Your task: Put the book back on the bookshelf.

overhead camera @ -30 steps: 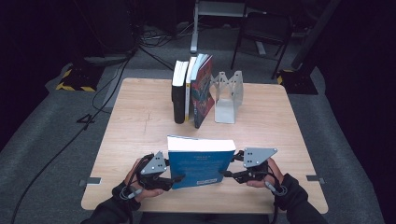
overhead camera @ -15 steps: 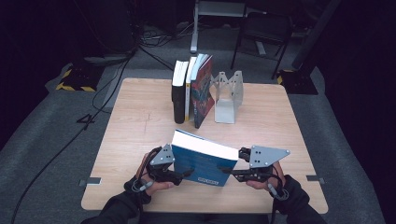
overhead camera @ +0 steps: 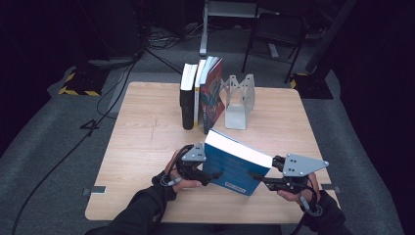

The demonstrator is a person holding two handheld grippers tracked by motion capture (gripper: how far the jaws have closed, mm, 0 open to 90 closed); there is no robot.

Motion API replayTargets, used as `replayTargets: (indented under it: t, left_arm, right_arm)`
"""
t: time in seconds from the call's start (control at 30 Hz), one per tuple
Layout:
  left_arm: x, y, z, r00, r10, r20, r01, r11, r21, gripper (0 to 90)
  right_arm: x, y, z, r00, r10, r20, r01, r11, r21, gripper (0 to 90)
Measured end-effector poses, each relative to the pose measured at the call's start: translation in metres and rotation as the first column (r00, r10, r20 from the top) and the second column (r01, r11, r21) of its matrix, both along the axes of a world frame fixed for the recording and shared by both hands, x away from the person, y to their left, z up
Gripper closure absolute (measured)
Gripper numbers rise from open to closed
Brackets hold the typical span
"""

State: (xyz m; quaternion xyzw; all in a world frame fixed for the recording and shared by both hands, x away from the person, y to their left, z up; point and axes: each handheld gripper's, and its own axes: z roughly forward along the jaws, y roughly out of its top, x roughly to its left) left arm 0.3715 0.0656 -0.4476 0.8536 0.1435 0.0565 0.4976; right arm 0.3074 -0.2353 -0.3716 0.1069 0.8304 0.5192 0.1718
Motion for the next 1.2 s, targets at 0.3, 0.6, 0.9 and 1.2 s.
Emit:
replayTargets:
  t: [0.3,0.6,0.9,1.2]
  left_arm:
    - [0.009,-0.027,0.0,0.9994,-0.03,0.017,0.03,0.9996,0.004,21.9]
    - [-0.001,-0.021,0.0,0.9993,0.012,0.036,-0.013,0.999,0.043,22.3]
    - [-0.036,0.034,-0.005,0.9926,0.114,0.042,-0.12,0.9797,0.161,29.1]
    - [-0.066,0.087,-0.028,0.9679,0.251,-0.017,-0.238,0.9371,0.255,24.0]
  right_arm:
    - [-0.003,-0.024,0.007,0.9967,-0.077,-0.027,0.076,0.997,-0.032,57.2]
    - [0.004,-0.013,0.037,0.9967,-0.048,-0.066,0.046,0.998,-0.033,55.2]
    - [0.007,-0.006,0.04,0.9914,-0.026,-0.128,0.02,0.999,-0.046,56.1]
    - [0.009,0.007,0.037,0.9897,-0.072,-0.123,0.059,0.992,-0.108,53.4]
